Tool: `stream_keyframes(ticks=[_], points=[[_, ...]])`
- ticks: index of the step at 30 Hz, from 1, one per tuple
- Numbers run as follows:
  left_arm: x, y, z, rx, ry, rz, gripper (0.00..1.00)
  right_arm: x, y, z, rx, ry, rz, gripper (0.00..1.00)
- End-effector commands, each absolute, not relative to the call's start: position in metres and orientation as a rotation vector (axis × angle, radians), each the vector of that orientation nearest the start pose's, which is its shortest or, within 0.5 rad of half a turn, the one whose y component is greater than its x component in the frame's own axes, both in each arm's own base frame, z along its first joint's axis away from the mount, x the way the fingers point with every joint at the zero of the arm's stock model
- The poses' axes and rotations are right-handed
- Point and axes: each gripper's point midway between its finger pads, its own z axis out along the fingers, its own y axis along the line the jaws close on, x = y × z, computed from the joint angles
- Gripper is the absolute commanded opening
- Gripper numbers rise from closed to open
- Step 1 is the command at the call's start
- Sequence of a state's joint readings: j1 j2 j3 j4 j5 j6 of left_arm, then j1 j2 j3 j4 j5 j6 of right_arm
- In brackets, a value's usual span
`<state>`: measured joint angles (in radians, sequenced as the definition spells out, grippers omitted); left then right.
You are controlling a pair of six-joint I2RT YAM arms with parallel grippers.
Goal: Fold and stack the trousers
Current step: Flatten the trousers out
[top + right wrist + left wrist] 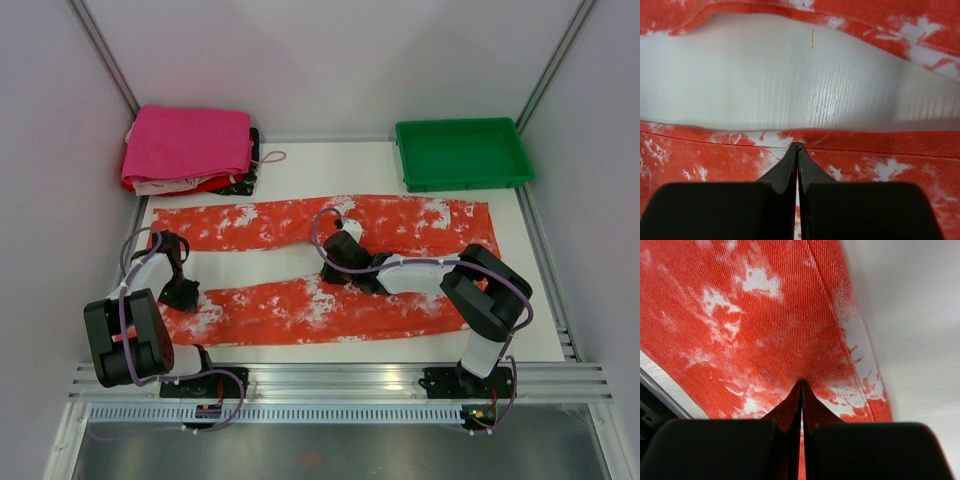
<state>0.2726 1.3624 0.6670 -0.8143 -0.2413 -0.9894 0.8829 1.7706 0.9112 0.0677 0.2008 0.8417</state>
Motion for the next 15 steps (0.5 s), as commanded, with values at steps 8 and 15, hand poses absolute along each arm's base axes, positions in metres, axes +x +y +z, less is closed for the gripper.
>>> stream_keyframes(ticks=[8, 15], points=[[0.289, 0.091, 0.000, -1.518, 2.270, 0.149, 0.02, 0.345, 0.333, 0.120, 0.062, 2.231, 0.662, 0.00], [0.312, 0.080, -0.002, -1.494, 2.278, 0.020, 0.02, 0.373, 0.216, 0.156, 0.264, 2.204, 0.436, 0.02]])
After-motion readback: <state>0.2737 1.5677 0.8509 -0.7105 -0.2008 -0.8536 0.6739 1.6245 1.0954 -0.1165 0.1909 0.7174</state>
